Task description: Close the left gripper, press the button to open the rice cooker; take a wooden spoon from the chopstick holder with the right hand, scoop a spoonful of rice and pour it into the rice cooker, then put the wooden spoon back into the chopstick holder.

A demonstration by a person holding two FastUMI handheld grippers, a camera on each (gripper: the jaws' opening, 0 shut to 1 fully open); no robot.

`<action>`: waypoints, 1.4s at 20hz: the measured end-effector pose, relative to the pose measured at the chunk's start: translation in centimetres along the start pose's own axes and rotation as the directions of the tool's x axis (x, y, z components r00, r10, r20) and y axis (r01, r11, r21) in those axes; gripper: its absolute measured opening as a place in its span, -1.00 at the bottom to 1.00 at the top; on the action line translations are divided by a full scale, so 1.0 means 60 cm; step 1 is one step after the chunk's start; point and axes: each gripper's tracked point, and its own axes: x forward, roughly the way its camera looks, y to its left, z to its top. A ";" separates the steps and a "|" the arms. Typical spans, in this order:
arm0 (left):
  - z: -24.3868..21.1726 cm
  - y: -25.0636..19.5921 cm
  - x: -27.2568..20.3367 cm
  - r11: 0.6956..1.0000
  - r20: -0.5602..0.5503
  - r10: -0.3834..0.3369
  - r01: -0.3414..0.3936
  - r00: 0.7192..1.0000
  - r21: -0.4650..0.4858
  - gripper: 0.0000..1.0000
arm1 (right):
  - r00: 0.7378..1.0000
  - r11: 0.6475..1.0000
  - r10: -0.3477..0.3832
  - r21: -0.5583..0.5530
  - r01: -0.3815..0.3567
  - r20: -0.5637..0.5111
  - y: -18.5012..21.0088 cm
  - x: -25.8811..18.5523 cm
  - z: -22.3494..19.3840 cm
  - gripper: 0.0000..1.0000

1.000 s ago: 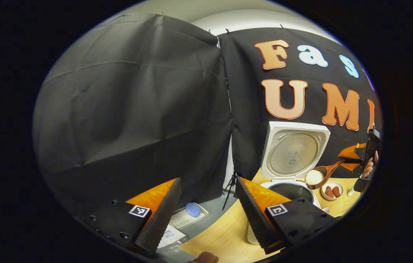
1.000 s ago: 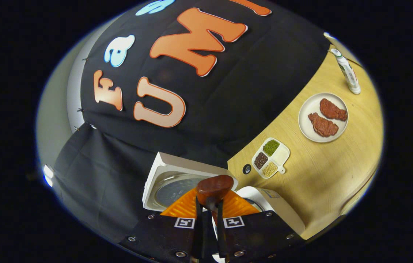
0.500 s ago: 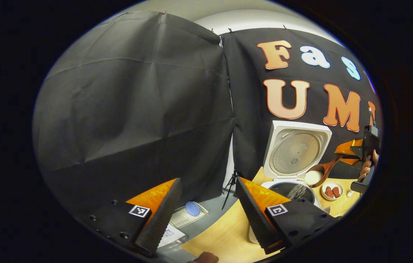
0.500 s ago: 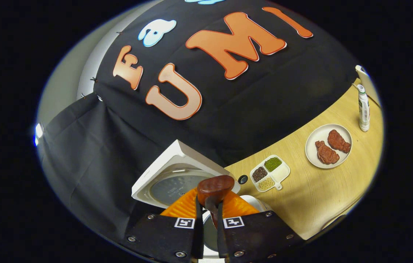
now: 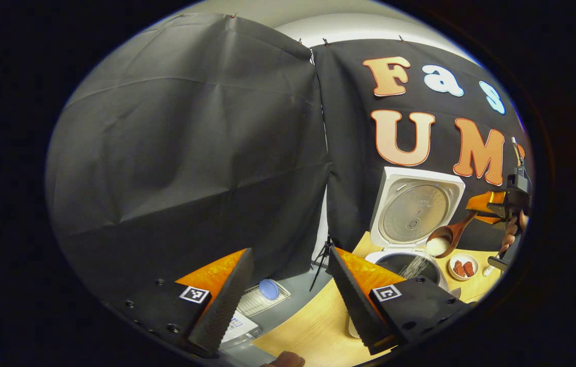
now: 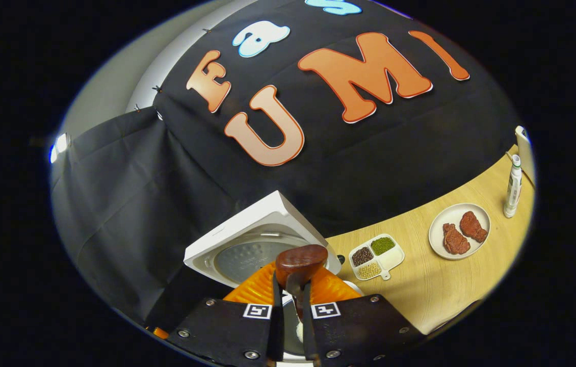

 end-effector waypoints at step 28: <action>-0.032 0.006 -0.037 1.000 -0.048 0.020 -0.021 0.999 -0.017 1.00 | 0.981 0.770 0.138 -0.638 -0.019 0.137 0.113 -0.047 -0.019 -0.72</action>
